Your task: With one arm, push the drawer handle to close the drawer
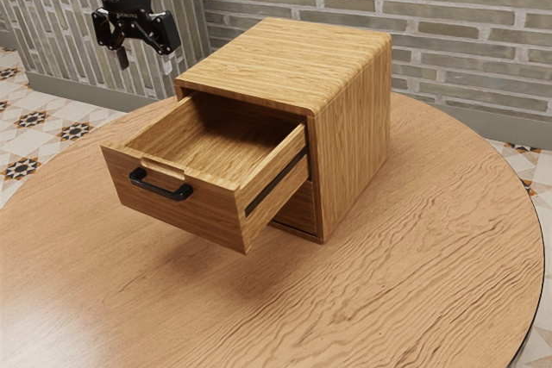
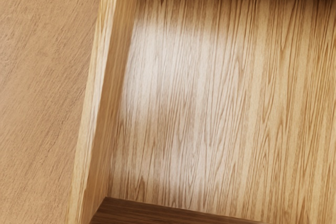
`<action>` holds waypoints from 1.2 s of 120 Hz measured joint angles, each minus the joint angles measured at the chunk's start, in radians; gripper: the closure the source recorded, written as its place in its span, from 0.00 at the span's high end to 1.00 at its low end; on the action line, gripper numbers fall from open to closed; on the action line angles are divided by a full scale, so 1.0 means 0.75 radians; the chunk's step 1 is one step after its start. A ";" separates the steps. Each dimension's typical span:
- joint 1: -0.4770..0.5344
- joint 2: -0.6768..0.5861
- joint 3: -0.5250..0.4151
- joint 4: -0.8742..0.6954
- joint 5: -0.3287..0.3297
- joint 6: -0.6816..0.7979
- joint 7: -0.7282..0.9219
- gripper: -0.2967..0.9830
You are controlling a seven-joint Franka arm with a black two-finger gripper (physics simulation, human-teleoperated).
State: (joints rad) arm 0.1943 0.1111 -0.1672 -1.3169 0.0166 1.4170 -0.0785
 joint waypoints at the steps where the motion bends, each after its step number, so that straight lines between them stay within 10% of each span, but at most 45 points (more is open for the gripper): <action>1: 0.000 0.000 0.000 0.000 0.000 0.000 0.000 0.77; 65: -0.075 -0.096 -0.192 0.232 0.159 -0.212 -0.005 0.77; 98: 0.195 -0.918 -0.131 -1.018 -0.058 0.090 0.094 0.76; 144: 0.175 -1.026 -0.201 -1.393 -0.196 0.552 0.263 0.24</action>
State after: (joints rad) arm 0.3256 -0.6584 -0.3181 -2.3613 -0.1306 1.8307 0.1186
